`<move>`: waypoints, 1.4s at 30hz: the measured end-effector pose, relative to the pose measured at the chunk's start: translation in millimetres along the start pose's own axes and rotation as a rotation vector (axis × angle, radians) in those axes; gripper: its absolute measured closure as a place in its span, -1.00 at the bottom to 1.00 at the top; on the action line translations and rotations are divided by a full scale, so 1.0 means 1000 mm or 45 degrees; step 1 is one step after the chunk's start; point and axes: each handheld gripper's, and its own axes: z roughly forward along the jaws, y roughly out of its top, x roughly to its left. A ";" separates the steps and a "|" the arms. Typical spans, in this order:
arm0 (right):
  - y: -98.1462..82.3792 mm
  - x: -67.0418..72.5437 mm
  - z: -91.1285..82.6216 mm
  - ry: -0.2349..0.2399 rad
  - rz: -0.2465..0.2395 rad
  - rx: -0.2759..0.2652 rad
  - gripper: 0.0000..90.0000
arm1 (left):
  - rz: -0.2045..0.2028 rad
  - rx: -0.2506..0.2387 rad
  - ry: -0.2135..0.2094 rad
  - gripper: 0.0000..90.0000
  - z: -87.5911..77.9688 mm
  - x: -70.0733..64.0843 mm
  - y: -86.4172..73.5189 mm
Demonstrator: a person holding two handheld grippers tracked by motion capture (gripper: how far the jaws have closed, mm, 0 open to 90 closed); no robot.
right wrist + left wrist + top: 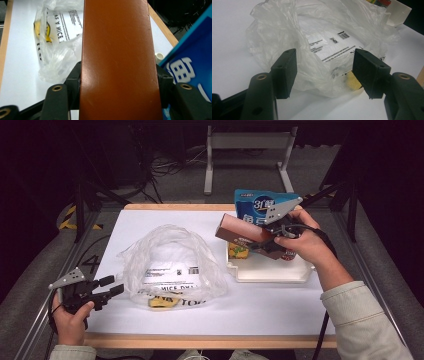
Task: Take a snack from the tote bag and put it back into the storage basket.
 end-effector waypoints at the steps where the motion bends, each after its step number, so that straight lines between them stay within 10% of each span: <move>1: -0.003 -0.001 -0.002 -0.007 0.005 0.000 -0.06 | 0.001 0.001 0.001 -0.17 0.000 0.000 0.000; 16: -0.042 -0.014 -0.019 -0.019 0.019 0.019 -0.06 | 0.004 0.012 0.000 -0.17 0.002 0.000 0.000; 42: -0.087 -0.016 0.016 0.081 -0.055 0.169 -0.06 | -0.002 0.017 0.012 -0.18 -0.001 -0.002 -0.003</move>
